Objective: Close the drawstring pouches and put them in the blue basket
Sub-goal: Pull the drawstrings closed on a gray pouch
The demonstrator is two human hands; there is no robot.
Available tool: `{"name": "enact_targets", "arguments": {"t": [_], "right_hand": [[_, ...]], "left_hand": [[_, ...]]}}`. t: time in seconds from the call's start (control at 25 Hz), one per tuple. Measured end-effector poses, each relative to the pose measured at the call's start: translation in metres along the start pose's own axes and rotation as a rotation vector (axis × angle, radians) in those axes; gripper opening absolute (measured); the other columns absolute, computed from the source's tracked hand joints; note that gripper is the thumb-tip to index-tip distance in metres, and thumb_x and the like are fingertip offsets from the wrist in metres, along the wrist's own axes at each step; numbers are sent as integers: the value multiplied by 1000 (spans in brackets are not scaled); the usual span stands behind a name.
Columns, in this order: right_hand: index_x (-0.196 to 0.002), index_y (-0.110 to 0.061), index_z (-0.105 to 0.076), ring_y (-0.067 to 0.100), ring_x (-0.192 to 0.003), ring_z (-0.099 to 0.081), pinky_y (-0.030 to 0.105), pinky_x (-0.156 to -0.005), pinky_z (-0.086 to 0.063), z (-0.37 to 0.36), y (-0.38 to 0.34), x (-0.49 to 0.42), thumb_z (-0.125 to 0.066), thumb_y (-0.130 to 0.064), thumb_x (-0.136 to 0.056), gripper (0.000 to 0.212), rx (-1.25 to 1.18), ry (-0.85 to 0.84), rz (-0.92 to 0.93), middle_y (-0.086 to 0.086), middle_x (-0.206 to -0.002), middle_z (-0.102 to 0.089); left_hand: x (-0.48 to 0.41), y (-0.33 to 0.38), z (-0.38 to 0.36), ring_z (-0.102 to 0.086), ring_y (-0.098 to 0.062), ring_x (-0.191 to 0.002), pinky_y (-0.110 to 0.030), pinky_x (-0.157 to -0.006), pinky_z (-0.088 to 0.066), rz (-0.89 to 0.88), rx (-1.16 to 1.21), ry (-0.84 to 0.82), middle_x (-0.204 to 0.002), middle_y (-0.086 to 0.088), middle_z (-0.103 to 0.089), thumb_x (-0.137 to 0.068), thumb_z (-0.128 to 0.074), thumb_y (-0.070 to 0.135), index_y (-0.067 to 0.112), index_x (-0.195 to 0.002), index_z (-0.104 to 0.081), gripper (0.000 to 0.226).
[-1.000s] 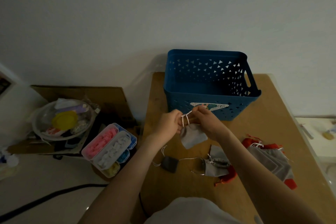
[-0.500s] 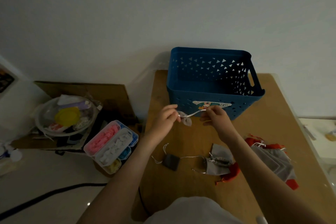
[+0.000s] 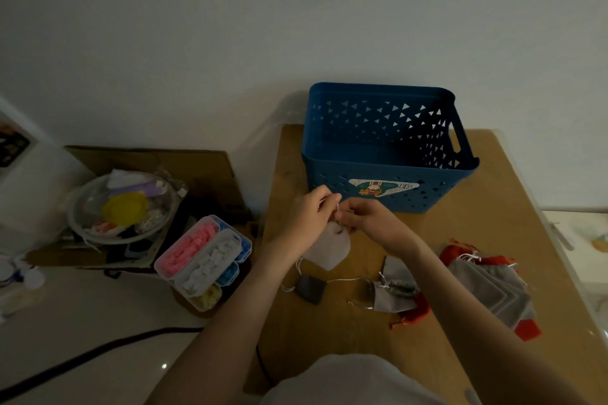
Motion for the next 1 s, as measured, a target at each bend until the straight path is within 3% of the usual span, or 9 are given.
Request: {"name": "enact_targets", "arguments": {"t": [0.2, 0.32, 0.4, 0.56, 0.76, 0.84, 1.0], "right_hand": [[-85, -12, -61, 10, -71, -54, 21, -64, -45, -3, -6, 0, -57, -12, -94, 9, -57, 115, 20, 1, -76, -59], [-83, -14, -61, 13, -71, -53, 25, -66, -42, -3, -4, -1, -59, -14, -93, 10, -123, 216, 58, 3, -75, -57], [-84, -14, -62, 15, -74, -53, 27, -69, -41, -4, -1, -1, -59, -15, -93, 9, -200, 244, 77, 4, -76, -57], [-87, -12, -65, 12, -77, -57, 25, -72, -45, -3, 2, 1, -59, -22, -89, 12, -421, 177, 117, 0, -79, -63], [-105, 2, -62, 19, -86, -64, 27, -75, -53, -4, -3, 2, -50, -16, -92, 25, -720, 98, 177, 11, -90, -66], [-108, -2, -64, 20, -91, -65, 28, -77, -54, -4, -3, 4, -47, -12, -95, 24, -692, 130, 185, 10, -94, -68], [-105, -16, -68, 12, -99, -63, 23, -85, -51, 0, -3, 6, -49, -5, -96, 24, -330, 277, 229, 2, -103, -67]], "left_hand": [[-1, 0, 1, -43, -3, -60, -8, -53, -36, 104, 23, 14, -69, 4, -47, -102, -39, 23, 14, -83, -44, 21], [1, 3, -2, -43, 0, -63, -2, -55, -36, 162, 21, -1, -75, 8, -47, -100, -43, 23, 13, -95, -48, 12], [1, 4, -7, -46, -2, -67, -1, -55, -36, 196, 86, 5, -81, 4, -52, -99, -47, 23, 7, -101, -54, 18], [0, 6, -13, -50, -2, -72, -1, -56, -37, 237, 235, 43, -89, -1, -56, -98, -50, 21, 4, -106, -59, 21], [6, 13, -25, -58, -6, -79, -7, -62, -44, 266, 556, 163, -85, 1, -61, -96, -52, 23, 9, -99, -61, 17], [8, 15, -28, -60, -7, -80, -10, -64, -47, 300, 641, 137, -86, 1, -62, -97, -51, 23, 11, -99, -62, 17], [8, 16, -22, -61, -13, -85, -24, -76, -49, 333, 677, 25, -88, -3, -64, -99, -48, 23, 20, -90, -64, 19]]}}
Point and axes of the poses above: each hand's wrist, its own x-axis away from the middle knuckle, its own z-axis out of the back of the hand, y = z × x, the point moved 1 cm from there along -x, towards the middle knuckle
